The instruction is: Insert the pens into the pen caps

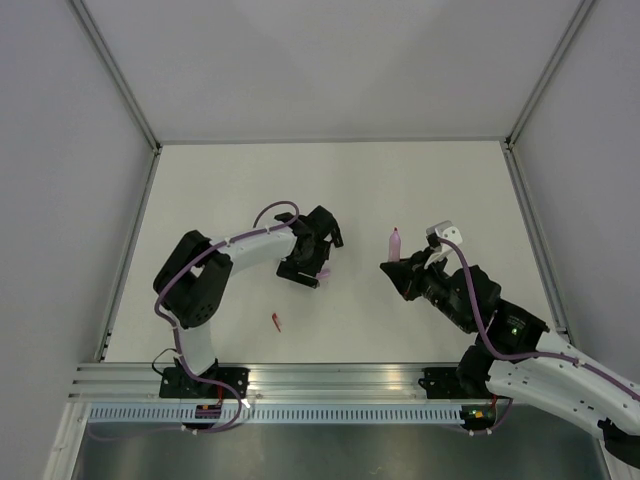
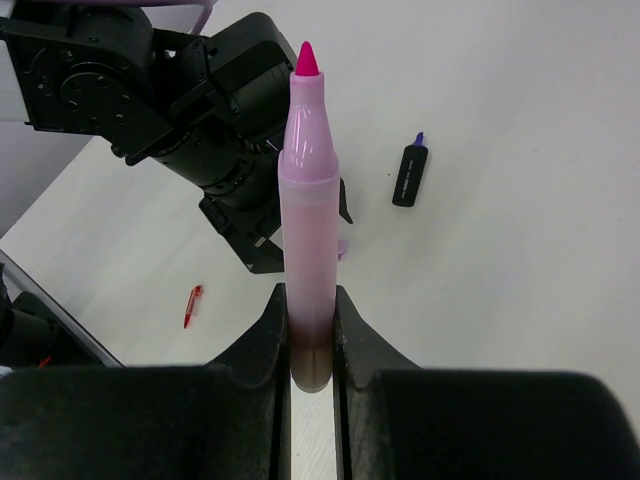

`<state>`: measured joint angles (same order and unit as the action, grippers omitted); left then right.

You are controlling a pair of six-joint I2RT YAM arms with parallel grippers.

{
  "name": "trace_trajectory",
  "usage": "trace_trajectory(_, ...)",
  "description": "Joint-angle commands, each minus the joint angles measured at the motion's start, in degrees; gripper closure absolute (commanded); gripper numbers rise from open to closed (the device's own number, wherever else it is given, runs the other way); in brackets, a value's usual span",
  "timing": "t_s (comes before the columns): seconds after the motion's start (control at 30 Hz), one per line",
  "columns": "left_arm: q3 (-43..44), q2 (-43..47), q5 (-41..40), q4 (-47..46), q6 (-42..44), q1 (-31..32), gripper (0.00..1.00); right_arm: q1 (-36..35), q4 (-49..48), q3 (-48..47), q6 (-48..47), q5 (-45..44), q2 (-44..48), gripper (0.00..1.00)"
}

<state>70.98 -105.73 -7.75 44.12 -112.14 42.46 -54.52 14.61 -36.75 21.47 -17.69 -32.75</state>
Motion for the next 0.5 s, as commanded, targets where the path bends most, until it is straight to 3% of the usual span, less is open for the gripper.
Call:
trace_trajectory(0.0,2.58,-1.84,0.36,2.03,-13.37,-0.01,0.22,-0.14,-1.25,-0.25,-0.91,0.64,-0.64,1.00)
trace_trajectory(0.23,4.25,-3.07,0.72,6.50,-16.70,-0.01,0.29,-0.06,-1.16,-0.25,-0.91,0.47,0.58,1.00)
trace_trajectory(0.47,4.34,-4.39,2.65,5.01,-17.59,-0.01,0.29,-0.14,-0.64,-0.34,-1.00,0.99,0.41,1.00)
